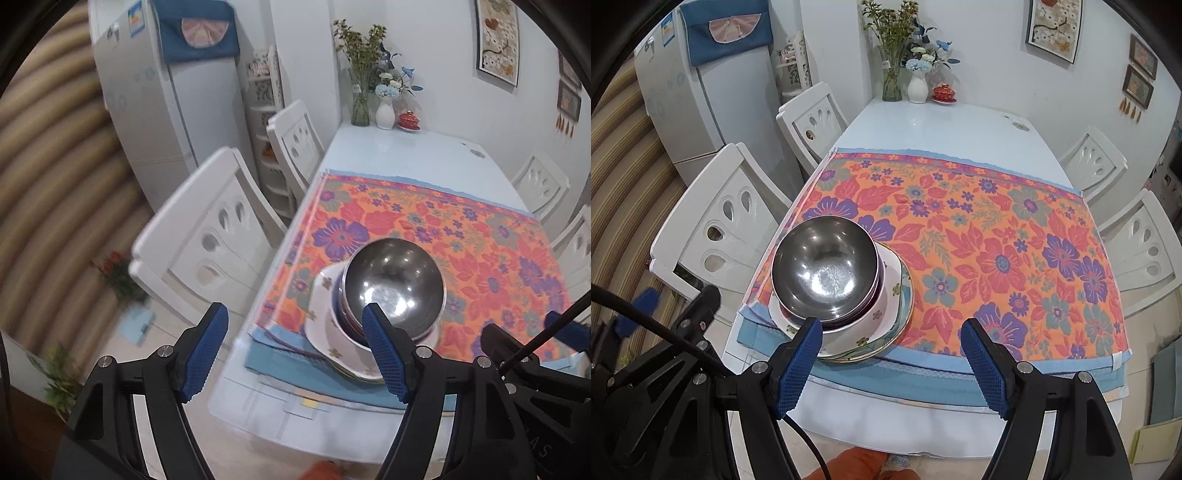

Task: Organize plates and bowls

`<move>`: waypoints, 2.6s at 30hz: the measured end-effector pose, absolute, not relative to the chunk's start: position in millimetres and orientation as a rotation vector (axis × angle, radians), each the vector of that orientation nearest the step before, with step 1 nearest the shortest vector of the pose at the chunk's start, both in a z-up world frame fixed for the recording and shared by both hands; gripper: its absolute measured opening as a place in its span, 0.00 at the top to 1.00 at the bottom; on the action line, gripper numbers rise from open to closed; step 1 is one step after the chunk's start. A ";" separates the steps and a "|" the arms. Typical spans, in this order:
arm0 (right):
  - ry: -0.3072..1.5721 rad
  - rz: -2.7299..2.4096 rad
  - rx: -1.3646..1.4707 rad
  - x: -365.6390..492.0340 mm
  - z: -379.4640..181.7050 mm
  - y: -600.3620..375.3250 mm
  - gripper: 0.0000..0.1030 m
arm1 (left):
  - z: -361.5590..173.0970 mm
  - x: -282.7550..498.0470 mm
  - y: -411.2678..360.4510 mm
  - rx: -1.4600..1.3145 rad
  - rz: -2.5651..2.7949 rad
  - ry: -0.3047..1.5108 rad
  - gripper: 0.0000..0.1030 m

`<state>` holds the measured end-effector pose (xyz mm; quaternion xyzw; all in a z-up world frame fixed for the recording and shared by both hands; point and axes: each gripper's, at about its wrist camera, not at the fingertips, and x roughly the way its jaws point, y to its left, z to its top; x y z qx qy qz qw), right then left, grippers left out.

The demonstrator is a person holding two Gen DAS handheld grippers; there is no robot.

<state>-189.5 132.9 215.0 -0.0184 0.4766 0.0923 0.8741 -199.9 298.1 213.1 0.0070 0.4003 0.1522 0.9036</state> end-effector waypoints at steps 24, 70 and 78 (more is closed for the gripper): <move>1.001 0.184 -0.074 -185.1 215.2 131.4 0.27 | 211.2 -193.4 296.0 0.024 0.296 0.863 0.29; 1.048 0.190 -0.002 -160.1 200.8 129.3 0.27 | 208.3 -161.3 294.4 0.053 0.252 0.884 0.28; 1.055 0.197 -0.010 -154.0 196.3 142.8 0.27 | 207.1 -156.4 310.2 0.016 0.257 0.855 0.28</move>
